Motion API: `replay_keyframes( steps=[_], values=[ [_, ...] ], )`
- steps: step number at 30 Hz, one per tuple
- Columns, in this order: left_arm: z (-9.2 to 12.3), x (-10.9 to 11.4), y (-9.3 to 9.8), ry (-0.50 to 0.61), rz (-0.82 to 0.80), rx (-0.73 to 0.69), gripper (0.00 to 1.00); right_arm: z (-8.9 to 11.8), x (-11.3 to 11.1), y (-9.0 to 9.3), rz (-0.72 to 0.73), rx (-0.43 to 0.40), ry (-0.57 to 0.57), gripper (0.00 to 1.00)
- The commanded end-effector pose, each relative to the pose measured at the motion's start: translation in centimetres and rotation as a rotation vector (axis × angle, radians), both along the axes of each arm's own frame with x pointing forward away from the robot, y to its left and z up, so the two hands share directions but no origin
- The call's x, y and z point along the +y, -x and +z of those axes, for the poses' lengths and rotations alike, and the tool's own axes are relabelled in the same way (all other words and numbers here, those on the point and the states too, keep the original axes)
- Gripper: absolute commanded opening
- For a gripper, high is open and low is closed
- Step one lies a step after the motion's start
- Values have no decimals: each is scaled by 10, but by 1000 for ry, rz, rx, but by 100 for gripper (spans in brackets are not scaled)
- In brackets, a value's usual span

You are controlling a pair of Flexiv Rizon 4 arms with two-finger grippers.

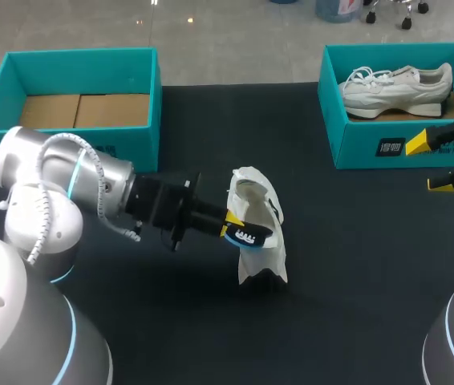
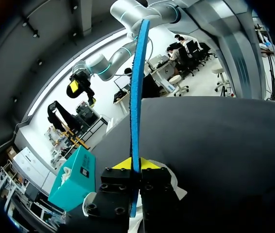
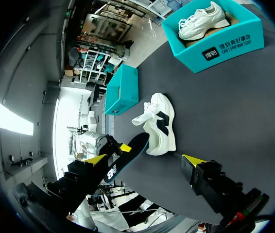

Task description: Take the shoe out of the shoebox, open the shoe tongue, remove and reinsert the insole, then place the shoe into the shoebox

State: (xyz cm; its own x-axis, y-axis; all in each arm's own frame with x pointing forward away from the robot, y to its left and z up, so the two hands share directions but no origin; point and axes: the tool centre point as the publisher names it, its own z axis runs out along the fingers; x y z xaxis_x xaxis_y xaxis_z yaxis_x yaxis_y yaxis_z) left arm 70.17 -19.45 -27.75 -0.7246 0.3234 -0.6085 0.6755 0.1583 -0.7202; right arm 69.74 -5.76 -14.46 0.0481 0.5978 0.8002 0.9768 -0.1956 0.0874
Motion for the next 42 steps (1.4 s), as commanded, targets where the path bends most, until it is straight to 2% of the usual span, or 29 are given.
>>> replay_keyframes(
  steps=[1,11,20,29,42],
  values=[
    [-4,-3,-1,-2,4,1,0,0,0,1,-2,1,3,100],
    [-5,-5,-1,-5,4,13,0,0,0,1,-2,1,3,100],
    [8,-7,4,22,-2,-6,0,0,0,1,-2,1,3,100],
    [2,-16,3,23,-14,6,0,0,0,1,-2,1,3,100],
    [-3,-16,-1,7,0,15,0,0,0,1,-2,1,3,100]
  ],
)
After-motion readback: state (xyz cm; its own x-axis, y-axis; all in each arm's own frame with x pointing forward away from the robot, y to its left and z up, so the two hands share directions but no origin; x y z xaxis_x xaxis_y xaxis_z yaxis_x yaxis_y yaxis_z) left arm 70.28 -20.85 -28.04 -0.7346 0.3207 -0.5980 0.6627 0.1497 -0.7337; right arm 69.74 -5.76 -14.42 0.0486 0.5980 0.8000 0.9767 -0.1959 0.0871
